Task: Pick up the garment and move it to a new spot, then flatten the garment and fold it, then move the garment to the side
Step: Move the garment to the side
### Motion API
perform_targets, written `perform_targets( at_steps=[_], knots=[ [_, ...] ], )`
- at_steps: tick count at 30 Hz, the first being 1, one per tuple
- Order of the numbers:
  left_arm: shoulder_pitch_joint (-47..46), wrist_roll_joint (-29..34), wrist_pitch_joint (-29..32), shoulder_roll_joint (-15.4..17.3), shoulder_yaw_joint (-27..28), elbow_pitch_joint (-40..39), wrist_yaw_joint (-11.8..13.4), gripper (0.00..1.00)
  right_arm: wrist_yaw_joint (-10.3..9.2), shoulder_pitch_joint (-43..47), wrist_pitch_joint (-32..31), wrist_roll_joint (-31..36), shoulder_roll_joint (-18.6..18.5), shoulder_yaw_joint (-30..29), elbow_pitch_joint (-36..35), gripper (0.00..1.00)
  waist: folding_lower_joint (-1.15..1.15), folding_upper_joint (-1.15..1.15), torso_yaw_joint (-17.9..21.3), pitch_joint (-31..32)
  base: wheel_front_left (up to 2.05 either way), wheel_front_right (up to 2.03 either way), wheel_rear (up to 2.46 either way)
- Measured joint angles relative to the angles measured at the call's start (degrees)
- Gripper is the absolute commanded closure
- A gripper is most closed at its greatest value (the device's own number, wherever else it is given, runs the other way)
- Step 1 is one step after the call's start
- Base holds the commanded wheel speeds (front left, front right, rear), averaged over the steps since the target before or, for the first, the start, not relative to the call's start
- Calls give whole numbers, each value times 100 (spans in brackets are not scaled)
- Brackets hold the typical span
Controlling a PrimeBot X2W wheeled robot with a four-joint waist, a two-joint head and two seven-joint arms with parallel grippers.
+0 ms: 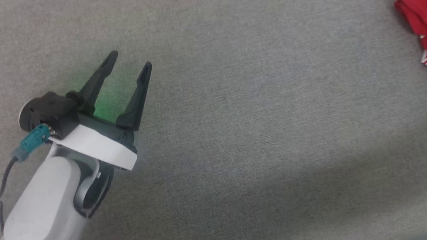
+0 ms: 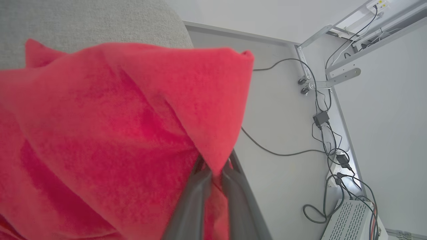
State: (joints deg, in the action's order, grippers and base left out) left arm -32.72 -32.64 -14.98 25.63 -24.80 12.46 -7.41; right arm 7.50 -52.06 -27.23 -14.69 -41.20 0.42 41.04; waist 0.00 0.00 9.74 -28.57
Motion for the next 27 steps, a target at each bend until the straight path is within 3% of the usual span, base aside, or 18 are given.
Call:
perform_targets(
  at_steps=[18,22,23,24,27],
  knots=[
    [-399,-190,0,107,-236,46,0,0,0,-428,564,1283,850,-940,907,100,0,0,-363,-335,0,0,0],
    [-390,-192,0,118,-120,37,0,0,0,-523,611,1426,878,-1105,965,44,0,0,-358,-303,0,0,0],
    [-382,-201,0,119,-86,33,0,0,0,-535,612,1447,880,-1132,973,5,0,0,-352,-290,0,0,0],
    [-371,-211,0,118,-62,26,1,0,0,-549,626,1474,884,-1154,983,0,0,0,-344,-273,0,0,0],
    [-313,-215,0,114,18,14,0,0,0,-574,667,1514,898,-1205,1007,0,0,0,-319,-213,0,0,0]
  ],
)
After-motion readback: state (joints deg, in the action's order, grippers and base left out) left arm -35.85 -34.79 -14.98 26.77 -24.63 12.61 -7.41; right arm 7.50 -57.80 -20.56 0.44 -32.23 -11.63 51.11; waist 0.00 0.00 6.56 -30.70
